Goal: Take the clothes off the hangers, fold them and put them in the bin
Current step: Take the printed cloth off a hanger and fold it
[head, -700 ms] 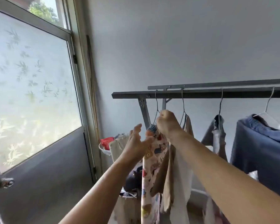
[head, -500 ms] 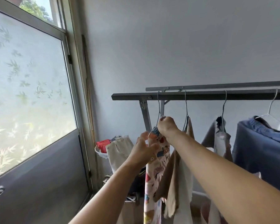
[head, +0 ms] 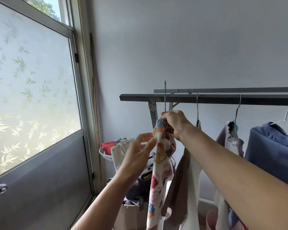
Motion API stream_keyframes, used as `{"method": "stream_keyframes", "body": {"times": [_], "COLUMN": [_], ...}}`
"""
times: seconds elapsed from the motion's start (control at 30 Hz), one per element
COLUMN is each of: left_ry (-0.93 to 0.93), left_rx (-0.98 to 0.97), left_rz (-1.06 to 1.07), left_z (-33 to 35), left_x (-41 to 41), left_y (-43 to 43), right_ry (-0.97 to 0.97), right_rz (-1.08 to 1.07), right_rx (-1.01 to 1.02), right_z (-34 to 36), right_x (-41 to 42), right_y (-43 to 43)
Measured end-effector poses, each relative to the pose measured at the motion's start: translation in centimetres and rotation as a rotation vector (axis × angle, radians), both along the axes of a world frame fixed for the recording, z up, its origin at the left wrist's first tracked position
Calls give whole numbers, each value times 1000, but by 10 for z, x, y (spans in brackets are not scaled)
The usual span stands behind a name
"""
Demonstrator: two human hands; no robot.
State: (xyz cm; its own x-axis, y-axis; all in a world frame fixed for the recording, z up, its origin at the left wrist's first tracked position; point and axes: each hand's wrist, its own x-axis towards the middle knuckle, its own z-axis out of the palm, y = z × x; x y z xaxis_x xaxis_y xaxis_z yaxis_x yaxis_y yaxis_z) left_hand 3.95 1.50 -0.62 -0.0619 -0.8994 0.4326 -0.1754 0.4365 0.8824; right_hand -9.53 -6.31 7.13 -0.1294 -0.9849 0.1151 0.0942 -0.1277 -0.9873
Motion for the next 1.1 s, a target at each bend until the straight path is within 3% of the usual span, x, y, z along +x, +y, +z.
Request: {"method": "stream_keyframes", "body": {"times": [0.1, 0.23, 0.33, 0.43, 0.57, 0.67, 0.77, 0.9, 1.1], "left_ry": [9, -153, -476, -907, -1078, -1082, -1029, -878, -634], "left_rx": [-108, -143, -44, -113, -224, -322, -224, -103, -4], "left_rz": [41, -29, 27, 178, 217, 93, -13, 105, 343], "left_z": [5, 22, 31, 35, 39, 28, 7, -16, -23], "left_x": [6, 11, 21, 25, 21, 24, 38, 57, 76], "left_y": [1, 2, 3, 6, 25, 42, 52, 46, 25], "right_ry": [107, 256, 330, 289, 177, 106, 15, -17, 92], "right_rz": [109, 248, 243, 229, 220, 162, 158, 284, 594], "right_rx": [-6, -38, -64, -46, -8, 25, 50, 144, 368], "right_z": [-7, -22, -31, -38, -47, -48, -39, -25, 8], "right_x": [4, 4, 5, 8, 15, 13, 5, 1, -25], "right_y": [20, 40, 44, 46, 46, 45, 45, 57, 69]}}
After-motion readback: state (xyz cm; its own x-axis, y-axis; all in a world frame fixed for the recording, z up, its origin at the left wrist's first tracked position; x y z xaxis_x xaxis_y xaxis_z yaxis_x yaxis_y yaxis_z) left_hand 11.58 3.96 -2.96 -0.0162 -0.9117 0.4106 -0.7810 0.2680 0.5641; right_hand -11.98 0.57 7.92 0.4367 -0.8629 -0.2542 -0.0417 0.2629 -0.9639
